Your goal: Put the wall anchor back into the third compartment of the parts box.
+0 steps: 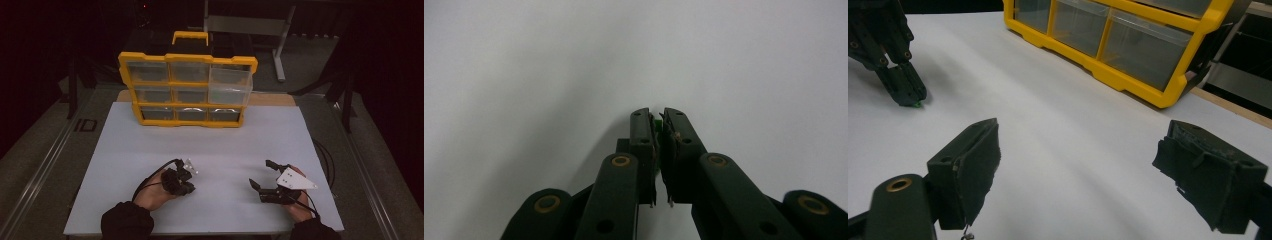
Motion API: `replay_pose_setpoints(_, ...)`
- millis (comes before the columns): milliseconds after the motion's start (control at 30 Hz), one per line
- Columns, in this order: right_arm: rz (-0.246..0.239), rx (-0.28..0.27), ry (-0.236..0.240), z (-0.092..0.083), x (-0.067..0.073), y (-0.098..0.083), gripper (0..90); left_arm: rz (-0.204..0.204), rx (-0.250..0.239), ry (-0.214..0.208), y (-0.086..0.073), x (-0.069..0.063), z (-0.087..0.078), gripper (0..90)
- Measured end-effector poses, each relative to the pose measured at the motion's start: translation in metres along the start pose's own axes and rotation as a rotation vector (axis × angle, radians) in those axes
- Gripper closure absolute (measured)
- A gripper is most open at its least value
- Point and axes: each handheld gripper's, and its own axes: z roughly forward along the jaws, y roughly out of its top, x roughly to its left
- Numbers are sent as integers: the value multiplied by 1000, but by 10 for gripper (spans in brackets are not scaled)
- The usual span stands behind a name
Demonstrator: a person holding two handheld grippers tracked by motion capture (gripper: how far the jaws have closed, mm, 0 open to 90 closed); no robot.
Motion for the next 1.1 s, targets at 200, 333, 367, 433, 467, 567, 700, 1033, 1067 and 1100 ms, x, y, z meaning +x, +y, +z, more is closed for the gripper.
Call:
replay_pose_setpoints(200, 8, -11, -7, -1, -2, 0, 152, 11, -4, 7, 1, -3, -1, 847)
replay_pose_setpoints(333, 9, -11, -6, -2, -2, 0, 152, 17, -14, -1, 1, -2, -8, 847)
replay_pose_setpoints(367, 8, -11, -5, -1, -2, 0, 152, 15, -22, 2, 1, -2, -10, 847)
replay_pose_setpoints(433, 7, -11, -5, -1, -2, 0, 152, 8, -37, 0, 0, -1, -14, 847)
replay_pose_setpoints(467, 10, -10, -4, -1, -2, 0, 152, 5, -44, 3, 0, -1, -16, 847)
replay_pose_setpoints(567, 6, -10, -3, -1, -2, 0, 152, 3, -53, 1, 1, 0, -19, 848)
replay_pose_setpoints(700, 2, -8, 0, -1, -1, 0, 152, 16, -52, -6, 2, -2, -20, 847)
replay_pose_setpoints(1033, 9, -9, -9, -1, -2, 0, 152, 41, -54, -2, 7, -5, -28, 847)
replay_pose_setpoints(1067, 10, -9, -9, -1, -2, 0, 152, 41, -54, -2, 7, -5, -28, 847)
replay_pose_setpoints(1100, 10, -9, -10, 0, -1, 0, 152, 45, -71, -2, 10, -3, -34, 847)
